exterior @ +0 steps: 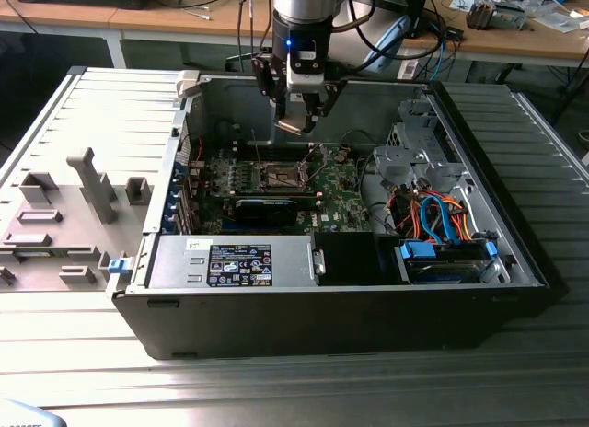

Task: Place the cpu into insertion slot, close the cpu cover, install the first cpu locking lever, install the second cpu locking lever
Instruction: 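Place the cpu into insertion slot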

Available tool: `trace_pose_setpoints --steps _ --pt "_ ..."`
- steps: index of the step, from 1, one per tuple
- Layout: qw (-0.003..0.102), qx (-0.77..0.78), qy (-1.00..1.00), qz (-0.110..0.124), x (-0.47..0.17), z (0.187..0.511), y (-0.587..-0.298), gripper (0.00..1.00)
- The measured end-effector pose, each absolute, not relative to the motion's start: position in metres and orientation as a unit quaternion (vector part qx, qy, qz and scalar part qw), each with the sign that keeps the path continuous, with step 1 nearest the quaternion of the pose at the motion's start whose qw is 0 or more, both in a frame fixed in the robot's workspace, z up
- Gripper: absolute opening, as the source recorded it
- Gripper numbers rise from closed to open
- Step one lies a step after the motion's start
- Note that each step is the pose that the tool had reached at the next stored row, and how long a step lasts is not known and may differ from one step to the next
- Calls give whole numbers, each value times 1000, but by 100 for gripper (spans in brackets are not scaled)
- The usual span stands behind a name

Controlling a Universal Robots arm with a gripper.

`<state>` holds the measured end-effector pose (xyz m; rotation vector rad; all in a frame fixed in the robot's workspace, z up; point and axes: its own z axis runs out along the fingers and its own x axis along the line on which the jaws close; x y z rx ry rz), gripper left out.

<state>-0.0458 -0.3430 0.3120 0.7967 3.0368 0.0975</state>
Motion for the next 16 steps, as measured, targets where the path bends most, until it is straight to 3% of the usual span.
trace_pose_setpoints --steps 16 --pt "1 264 964 31 -46 312 -343 55"
